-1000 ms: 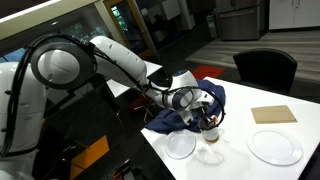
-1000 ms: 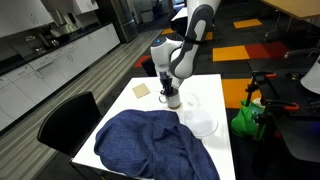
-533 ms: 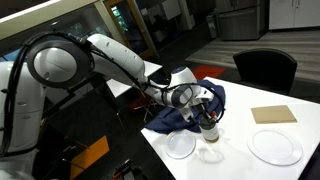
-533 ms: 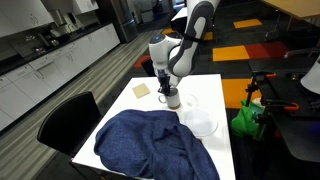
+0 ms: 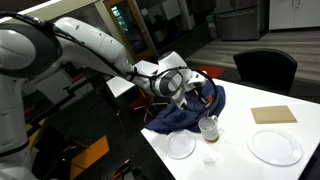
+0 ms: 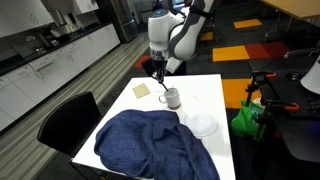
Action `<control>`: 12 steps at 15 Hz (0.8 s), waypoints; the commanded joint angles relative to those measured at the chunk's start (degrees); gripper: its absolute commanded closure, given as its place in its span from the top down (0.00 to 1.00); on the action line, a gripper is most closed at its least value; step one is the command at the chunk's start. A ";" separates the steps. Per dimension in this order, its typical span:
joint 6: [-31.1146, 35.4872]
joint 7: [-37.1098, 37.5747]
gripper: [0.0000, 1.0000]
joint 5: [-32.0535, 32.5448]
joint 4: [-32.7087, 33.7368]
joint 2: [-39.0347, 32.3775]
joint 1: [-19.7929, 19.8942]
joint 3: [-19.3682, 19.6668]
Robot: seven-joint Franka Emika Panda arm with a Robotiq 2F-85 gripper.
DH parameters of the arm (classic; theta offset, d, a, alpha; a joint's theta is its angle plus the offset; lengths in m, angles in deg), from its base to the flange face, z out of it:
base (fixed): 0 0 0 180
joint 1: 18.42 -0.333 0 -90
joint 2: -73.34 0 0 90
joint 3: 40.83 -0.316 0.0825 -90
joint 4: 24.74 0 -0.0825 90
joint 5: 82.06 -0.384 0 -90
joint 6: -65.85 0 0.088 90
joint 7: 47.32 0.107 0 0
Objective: Take the pen out of the cup and put it on the table
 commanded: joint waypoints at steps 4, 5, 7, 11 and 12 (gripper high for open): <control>-6.98 6.56 0.04 5.48 -9.88 16.93 -4.15 6.90; -9.39 8.48 0.04 7.48 -10.07 18.37 -3.73 7.59; -14.72 11.23 0.04 9.59 -10.24 21.00 -0.56 6.33; -22.30 7.98 0.04 4.82 -9.39 20.93 7.49 1.21; -23.04 7.28 0.04 3.13 -9.07 20.08 9.18 0.13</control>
